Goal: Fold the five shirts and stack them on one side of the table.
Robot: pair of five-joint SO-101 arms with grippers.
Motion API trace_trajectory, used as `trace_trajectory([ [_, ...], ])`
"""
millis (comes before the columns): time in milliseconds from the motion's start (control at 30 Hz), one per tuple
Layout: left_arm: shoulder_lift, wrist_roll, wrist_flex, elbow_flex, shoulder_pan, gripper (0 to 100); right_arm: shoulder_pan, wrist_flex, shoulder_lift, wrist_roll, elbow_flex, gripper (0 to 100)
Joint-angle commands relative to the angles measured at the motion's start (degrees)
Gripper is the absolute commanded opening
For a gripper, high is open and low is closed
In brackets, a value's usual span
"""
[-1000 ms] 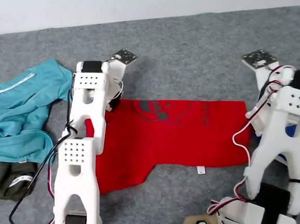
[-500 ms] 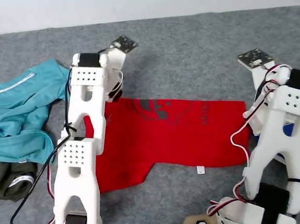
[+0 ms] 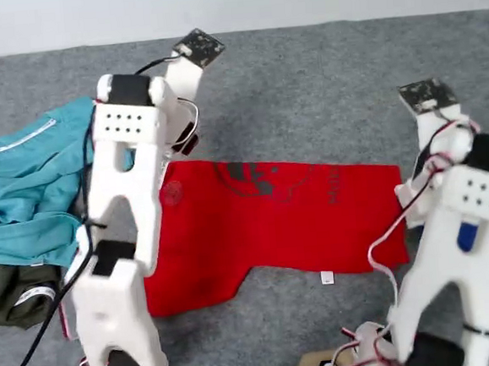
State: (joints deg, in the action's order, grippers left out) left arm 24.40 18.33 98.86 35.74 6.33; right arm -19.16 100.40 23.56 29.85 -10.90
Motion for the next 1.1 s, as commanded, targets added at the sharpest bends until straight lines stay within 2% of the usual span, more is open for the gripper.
trace_trajectory([
  [0, -11.5, -4.6, 1.6, -8.1, -0.1, 3, 1.7, 1.9, 6.4, -3.0, -6.4, 0.9],
  [267, -22.2, -8.5, 1.6, -25.5, -1.8, 0, 2.0, -2.7, 10.8, -3.2, -20.2, 0.9],
  [367, -22.9, -7.6, 1.6, -34.3, -0.4, 0, 1.8, -4.1, 12.4, -2.8, -23.0, 0.9],
  [500, -22.7, -1.9, 1.6, -45.2, 2.5, 0, 2.2, -3.6, 15.5, -2.8, -25.0, 0.9],
  [633, -25.8, -3.0, 1.5, -46.5, 0.9, 0, 4.2, -4.2, 19.6, -2.5, -25.8, 0.9],
  [733, -32.9, -6.3, 1.5, -45.0, -2.7, 0, 10.6, -3.9, 21.4, -2.5, -25.8, 1.0],
  [833, -41.2, -8.5, 1.5, -44.9, -8.4, 0, 20.1, -3.8, 21.8, -2.6, -25.8, 1.0],
  [1067, -53.2, -8.9, 1.5, -45.3, -30.0, 0, 44.3, -10.0, 21.8, -3.0, -27.4, 1.0],
])
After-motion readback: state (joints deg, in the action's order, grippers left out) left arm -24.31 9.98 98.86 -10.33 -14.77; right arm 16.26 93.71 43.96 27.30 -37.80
